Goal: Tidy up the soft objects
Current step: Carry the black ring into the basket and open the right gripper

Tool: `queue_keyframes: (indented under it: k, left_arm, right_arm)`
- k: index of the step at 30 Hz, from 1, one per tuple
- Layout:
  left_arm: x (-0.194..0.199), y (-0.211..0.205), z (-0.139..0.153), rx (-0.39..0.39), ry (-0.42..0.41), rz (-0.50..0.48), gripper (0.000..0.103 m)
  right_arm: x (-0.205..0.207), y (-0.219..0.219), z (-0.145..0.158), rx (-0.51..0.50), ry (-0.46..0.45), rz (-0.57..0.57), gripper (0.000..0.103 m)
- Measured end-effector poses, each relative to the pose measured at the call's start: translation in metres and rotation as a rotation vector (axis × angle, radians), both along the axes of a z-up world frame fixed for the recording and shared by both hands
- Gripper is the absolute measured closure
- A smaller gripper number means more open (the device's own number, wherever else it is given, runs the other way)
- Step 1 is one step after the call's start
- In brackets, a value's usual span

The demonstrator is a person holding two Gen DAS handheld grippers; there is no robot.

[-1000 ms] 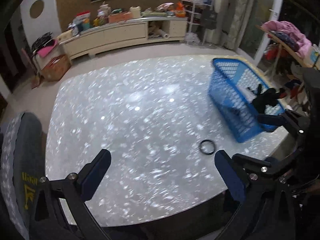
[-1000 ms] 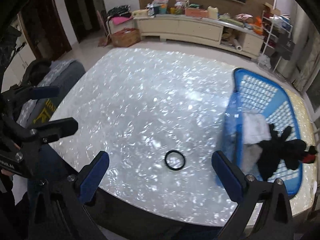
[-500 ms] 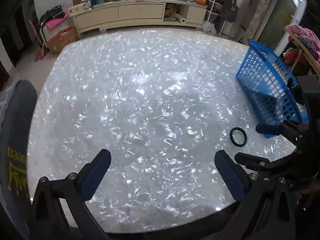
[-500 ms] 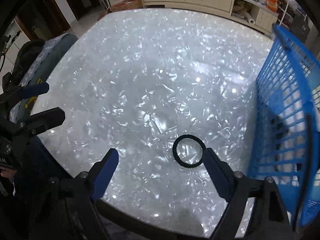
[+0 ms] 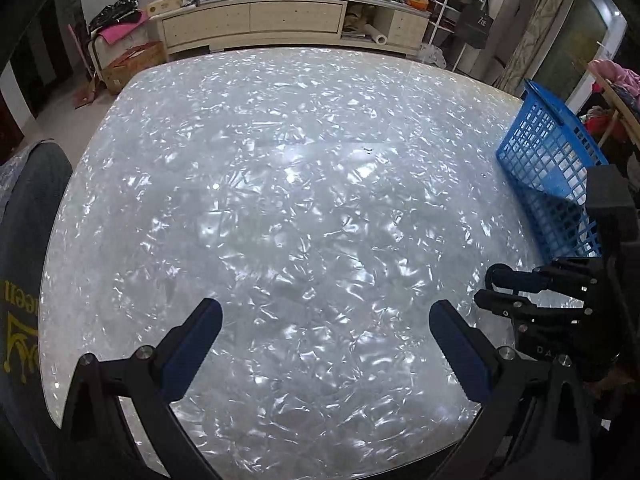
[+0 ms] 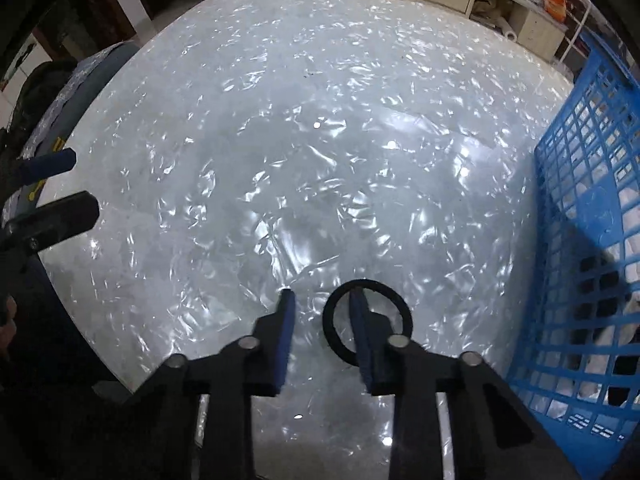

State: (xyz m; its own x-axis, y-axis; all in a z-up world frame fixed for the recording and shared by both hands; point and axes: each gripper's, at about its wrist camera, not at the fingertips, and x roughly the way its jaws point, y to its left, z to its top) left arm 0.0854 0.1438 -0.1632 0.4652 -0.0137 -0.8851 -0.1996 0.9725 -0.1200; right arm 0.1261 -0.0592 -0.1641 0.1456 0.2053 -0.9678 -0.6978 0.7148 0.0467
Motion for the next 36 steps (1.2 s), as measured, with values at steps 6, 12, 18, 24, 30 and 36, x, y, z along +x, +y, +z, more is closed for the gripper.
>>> queue_keyframes:
  k: [6,12,18,24,30,36]
  left_arm:
    - [-0.006,-0.006,0.012,0.020,-0.019,-0.010,0.000]
    - [-0.012,-0.022,0.030,0.059,-0.033,-0.036,0.000]
    - [-0.016,-0.047,0.059,0.075,-0.079,-0.076,0.000]
    - [-0.009,-0.079,0.099,0.098,-0.151,-0.133,0.000]
    - [0.015,-0.112,0.124,0.073,-0.178,-0.190,0.000]
    - [0.042,-0.138,0.126,0.110,-0.176,-0.218,0.000]
  right_arm:
    - [-0.007,0.005,-0.001,0.008,0.015,0.025,0.099]
    - [-0.022,-0.007,0.041,0.065,-0.043,0.026,0.099]
    - [-0.039,-0.033,0.095,0.135,-0.126,0.017,0.099]
    - [-0.039,-0.066,0.140,0.187,-0.218,-0.006,0.099]
    - [-0.024,-0.096,0.160,0.203,-0.284,-0.045,0.099]
    - [0.002,-0.116,0.155,0.201,-0.286,-0.094,0.099]
